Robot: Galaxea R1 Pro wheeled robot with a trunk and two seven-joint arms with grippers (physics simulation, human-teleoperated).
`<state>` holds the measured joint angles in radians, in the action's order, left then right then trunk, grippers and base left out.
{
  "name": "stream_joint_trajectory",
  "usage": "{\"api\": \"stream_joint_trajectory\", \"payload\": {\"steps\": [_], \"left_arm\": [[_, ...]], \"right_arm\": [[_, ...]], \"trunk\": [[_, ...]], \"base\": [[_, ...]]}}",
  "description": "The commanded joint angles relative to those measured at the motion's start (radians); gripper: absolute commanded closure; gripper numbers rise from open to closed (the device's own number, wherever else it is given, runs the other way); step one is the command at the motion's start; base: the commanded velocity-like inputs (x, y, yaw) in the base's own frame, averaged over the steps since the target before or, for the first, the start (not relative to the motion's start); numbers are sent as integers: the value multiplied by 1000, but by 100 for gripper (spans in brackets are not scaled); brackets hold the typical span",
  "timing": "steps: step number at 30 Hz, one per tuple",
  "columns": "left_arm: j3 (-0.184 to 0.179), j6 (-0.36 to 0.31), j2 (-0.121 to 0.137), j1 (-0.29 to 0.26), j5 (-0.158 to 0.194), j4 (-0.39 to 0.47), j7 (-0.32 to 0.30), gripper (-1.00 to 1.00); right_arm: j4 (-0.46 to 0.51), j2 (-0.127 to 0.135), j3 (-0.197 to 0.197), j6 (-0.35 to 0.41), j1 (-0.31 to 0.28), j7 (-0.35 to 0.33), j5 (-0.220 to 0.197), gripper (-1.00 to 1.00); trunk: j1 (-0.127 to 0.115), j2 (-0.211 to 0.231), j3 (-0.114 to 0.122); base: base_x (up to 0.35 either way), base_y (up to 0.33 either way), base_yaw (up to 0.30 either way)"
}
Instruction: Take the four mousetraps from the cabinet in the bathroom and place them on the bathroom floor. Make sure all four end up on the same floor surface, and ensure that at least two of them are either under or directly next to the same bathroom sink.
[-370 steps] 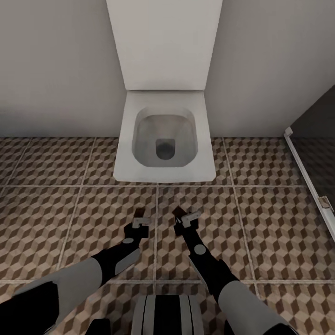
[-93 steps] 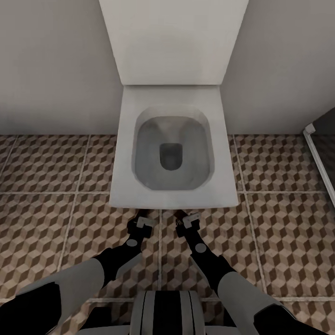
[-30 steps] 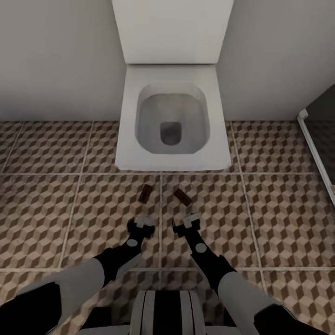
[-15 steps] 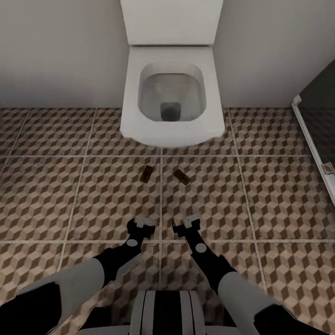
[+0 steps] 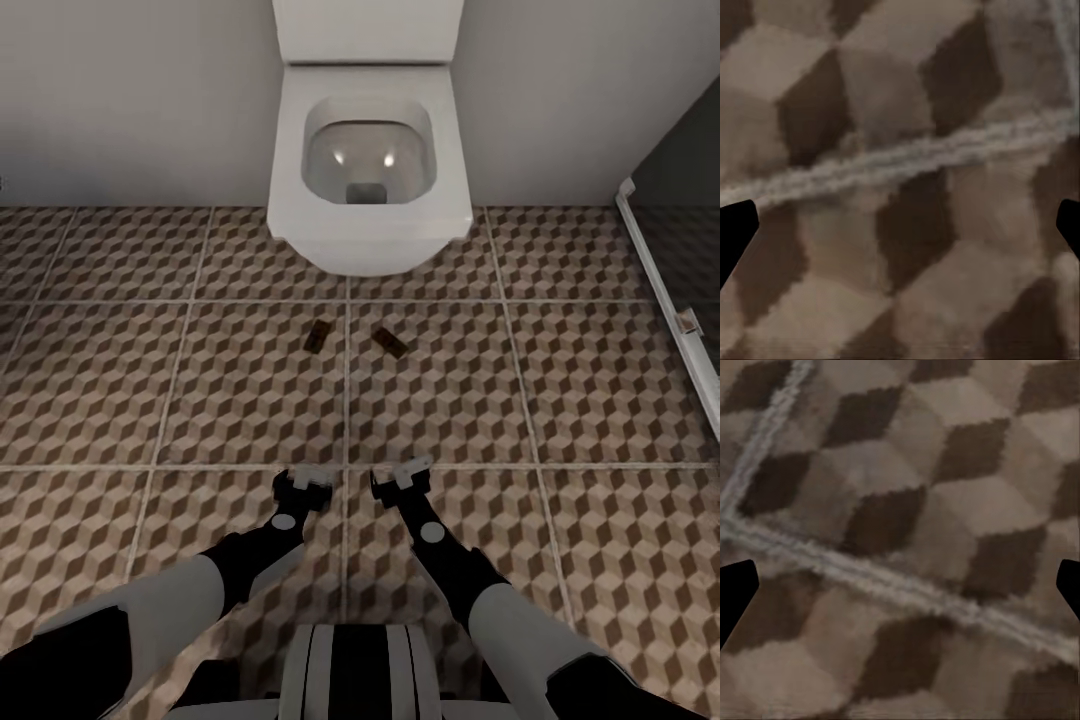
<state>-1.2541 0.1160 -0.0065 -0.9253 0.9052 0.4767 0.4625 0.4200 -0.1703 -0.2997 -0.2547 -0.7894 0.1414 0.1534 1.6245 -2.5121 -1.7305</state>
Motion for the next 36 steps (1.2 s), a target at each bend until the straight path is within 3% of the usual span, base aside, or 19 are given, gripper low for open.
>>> {"api": "stream_joint_trajectory", "payload": {"steps": [1, 36], "left_arm": [[-8, 7, 0, -2, 11, 0, 5, -100], [-8, 7, 0, -1, 12, 0, 5, -100]], "right_arm": [[-1, 0, -4, -3, 0, 9, 9, -100], [3, 2, -4, -28, 0, 8, 9, -100]], "trunk": [[-1, 0, 0], [-1, 0, 0]], "base": [[-220, 0, 0], [-23, 0, 0]]}}
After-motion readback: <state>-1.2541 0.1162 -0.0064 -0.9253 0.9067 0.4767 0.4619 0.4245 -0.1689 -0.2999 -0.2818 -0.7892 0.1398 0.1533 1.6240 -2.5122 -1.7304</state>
